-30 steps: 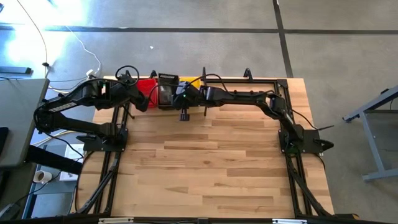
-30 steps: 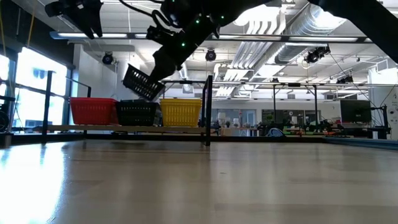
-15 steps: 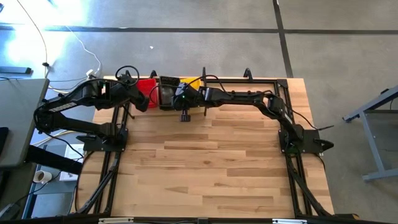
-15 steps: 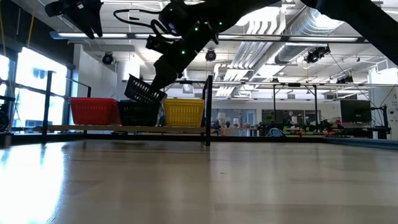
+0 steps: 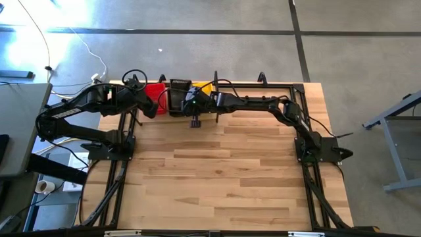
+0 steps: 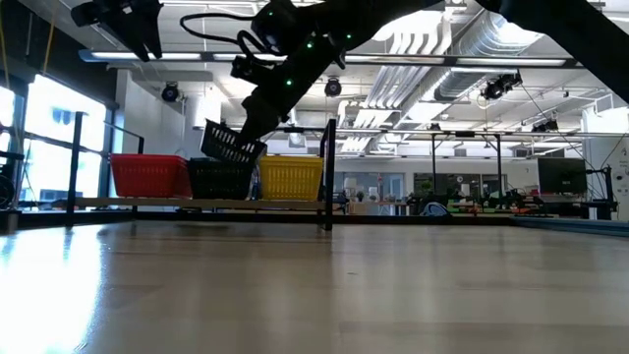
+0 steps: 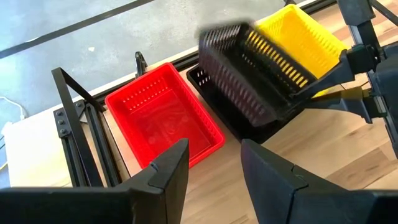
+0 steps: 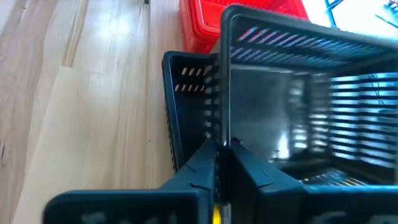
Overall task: Stack baskets on shelf by color
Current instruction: Stack the black bin on top of the black bin
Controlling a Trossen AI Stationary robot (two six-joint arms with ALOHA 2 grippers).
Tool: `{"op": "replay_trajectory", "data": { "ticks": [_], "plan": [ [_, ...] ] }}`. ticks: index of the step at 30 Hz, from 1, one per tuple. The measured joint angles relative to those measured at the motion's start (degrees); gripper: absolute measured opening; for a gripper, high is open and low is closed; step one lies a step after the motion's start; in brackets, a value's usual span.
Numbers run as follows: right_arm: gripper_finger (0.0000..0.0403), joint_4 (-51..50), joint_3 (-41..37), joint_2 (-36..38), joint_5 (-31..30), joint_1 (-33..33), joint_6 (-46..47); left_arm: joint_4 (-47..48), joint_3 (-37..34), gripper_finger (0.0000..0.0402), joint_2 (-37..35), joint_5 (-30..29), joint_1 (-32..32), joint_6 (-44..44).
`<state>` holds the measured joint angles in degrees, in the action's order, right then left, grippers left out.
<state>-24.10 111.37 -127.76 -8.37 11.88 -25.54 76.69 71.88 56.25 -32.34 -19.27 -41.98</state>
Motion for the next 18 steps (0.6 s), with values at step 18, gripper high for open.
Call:
{"op": "replay_trajectory", "data": {
  "ticks": [18],
  "plan": [
    [0.0087,-1.7,0.0,2.0,-2.1,-2.3,-2.7,0.0,0.0,0.0135,0.0,0.0,0.0,0.0]
  ]
}}
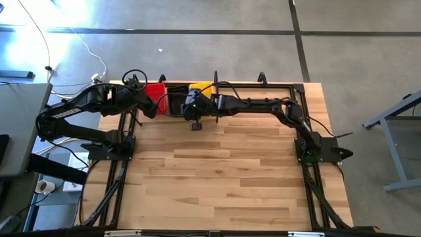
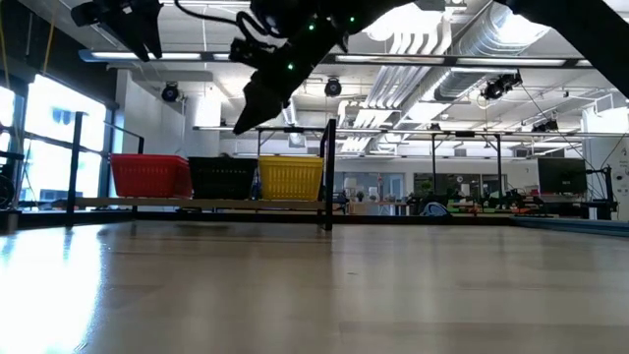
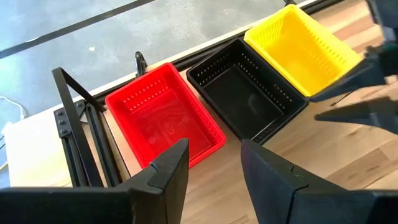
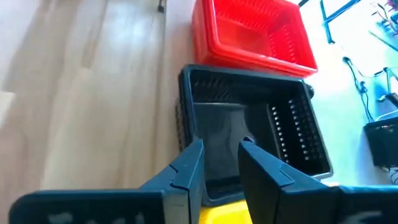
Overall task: Stack baskets on shelf by color
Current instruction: Stack the black bin on top of the black bin
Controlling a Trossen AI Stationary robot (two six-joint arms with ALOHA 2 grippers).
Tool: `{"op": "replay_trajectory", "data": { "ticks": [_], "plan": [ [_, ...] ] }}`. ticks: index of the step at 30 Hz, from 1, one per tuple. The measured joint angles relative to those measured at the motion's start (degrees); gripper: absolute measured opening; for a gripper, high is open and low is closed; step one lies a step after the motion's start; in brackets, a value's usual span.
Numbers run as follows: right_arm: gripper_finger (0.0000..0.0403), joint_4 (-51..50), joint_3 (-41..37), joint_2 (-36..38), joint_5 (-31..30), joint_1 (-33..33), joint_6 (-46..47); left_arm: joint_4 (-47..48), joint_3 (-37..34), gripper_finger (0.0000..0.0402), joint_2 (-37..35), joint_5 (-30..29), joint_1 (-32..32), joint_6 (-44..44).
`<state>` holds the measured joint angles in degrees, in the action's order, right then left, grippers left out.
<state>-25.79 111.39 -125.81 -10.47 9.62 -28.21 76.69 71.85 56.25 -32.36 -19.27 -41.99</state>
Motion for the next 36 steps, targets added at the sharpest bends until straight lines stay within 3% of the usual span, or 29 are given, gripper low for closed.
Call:
{"op": "replay_trajectory", "data": {
  "ticks": [8,32,36],
  "plan": [
    [0.0087,-5.5,0.0,-0.1,9.3,-0.5,9.5,0.0,0.0,0.0135,0.0,0.0,0.0,0.1],
    [0.0087,3.6,-0.1,-4.0,4.3,0.5,12.0,0.0,0.0,0.0136,0.0,0.2,0.0,0.0],
    [0.0087,-1.6,2.3,-3.7,3.8,0.5,15.1,0.0,0.0,0.0136,0.0,1.3,0.0,0.1]
  ]
}}
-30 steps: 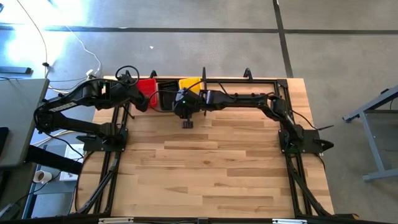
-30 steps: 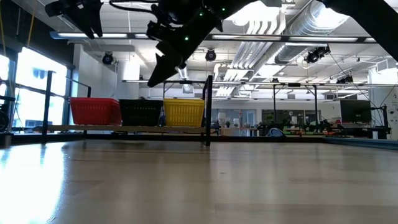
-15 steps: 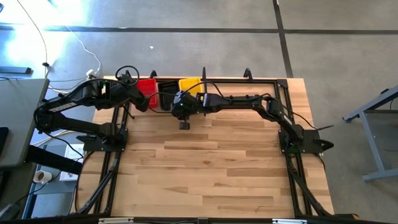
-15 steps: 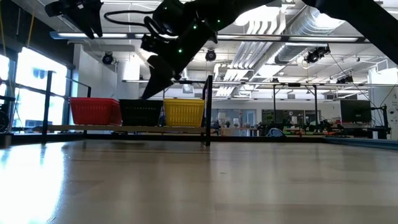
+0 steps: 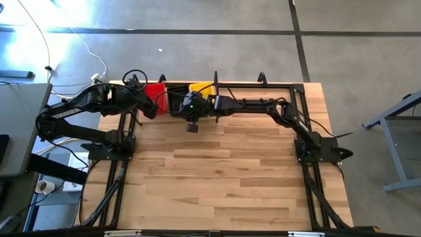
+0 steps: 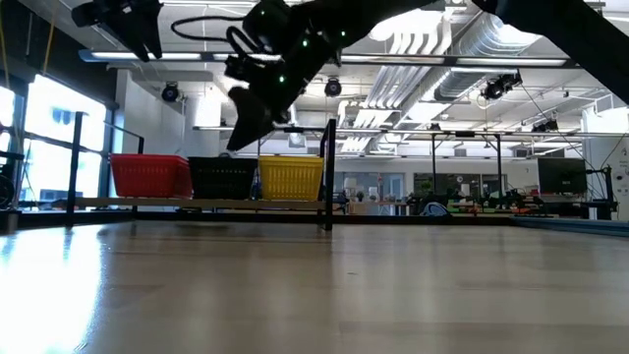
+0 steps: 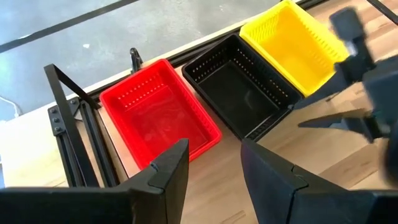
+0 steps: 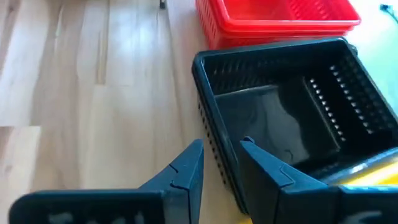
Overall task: Stack baskets on shelf by color
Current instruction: Stack the black bin on top of the black bin
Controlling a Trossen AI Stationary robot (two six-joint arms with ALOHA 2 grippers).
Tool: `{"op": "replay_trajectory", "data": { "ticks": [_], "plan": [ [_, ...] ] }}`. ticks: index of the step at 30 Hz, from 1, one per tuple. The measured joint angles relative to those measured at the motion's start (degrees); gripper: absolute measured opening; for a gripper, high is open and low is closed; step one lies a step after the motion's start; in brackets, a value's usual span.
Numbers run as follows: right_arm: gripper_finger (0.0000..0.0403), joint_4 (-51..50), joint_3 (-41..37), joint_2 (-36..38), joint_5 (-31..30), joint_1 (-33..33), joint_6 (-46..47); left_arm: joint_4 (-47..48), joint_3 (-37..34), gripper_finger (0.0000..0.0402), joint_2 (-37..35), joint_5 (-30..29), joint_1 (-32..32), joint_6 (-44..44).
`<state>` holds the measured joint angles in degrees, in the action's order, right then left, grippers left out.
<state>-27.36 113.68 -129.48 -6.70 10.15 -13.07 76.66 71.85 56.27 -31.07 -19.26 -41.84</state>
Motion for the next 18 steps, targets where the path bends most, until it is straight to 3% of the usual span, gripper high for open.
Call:
{"op": "replay_trajectory", "data": {
  "ticks": [13,18],
  "plan": [
    [0.0087,-26.5,21.1,0.8,-14.2,1.2,5.2,-2.2,-2.8,0.0135,1.9,4.3,0.2,7.9],
    [0.0087,-28.8,19.5,3.9,-15.2,3.4,6.8,-8.4,-6.2,0.0136,2.7,6.4,0.2,10.2]
  ]
}}
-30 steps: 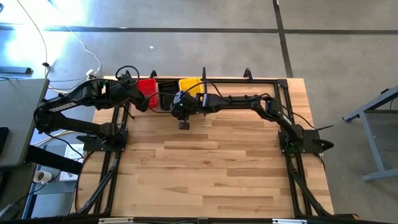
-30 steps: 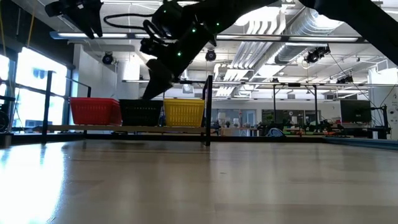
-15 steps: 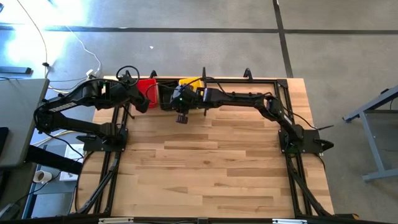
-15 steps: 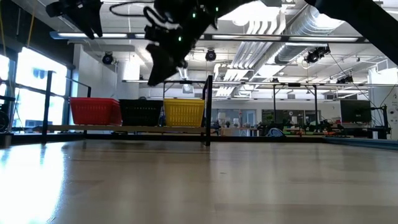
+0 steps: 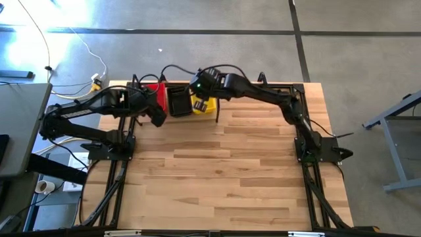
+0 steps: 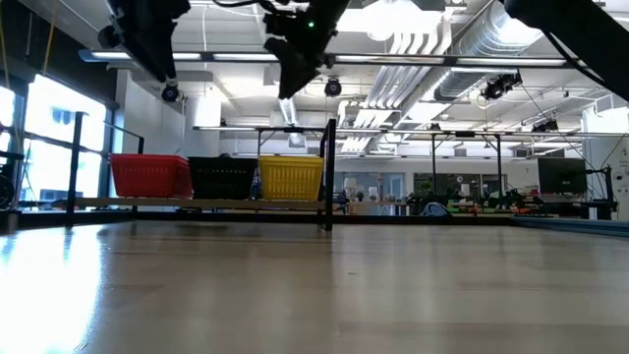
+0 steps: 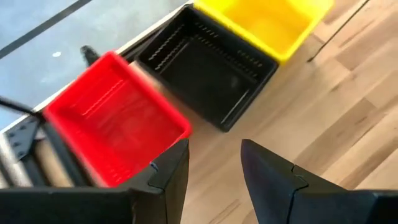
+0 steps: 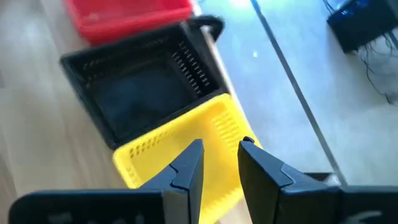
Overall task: Stack baskets on shelf by color
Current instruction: Stack the black bin on top of the black bin
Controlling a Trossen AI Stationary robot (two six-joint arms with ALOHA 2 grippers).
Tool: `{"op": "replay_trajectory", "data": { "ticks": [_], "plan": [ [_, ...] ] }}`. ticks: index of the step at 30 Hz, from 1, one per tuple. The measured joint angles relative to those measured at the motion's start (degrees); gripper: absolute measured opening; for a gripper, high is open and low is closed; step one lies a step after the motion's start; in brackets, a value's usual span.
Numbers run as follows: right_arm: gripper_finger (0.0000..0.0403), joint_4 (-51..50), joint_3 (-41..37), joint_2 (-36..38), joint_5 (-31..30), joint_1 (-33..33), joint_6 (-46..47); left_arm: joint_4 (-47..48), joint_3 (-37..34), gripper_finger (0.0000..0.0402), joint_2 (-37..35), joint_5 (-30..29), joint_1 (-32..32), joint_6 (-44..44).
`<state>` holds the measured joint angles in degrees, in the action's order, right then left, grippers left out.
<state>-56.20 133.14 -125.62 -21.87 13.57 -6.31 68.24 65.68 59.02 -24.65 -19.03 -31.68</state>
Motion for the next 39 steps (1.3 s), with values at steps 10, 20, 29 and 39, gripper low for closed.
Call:
{"op": "replay_trajectory", "data": {
  "ticks": [10,20,29,39],
  "plan": [
    [0.0087,-3.2,0.0,3.6,-0.2,4.7,1.4,-10.1,-1.1,0.0136,5.1,0.6,-0.1,0.5],
    [0.0087,-2.7,0.0,5.2,0.1,8.2,-1.2,-11.9,-1.2,0.0135,14.5,3.1,-0.1,-8.7],
    [0.0087,-3.0,0.0,5.2,1.0,9.0,-1.5,-14.6,-1.2,0.0135,21.9,1.1,-1.0,-8.7],
    [0.0087,-4.4,0.0,5.2,1.0,9.0,-1.6,-16.4,-1.1,0.0135,26.0,2.3,-1.9,-6.1]
  ]
}}
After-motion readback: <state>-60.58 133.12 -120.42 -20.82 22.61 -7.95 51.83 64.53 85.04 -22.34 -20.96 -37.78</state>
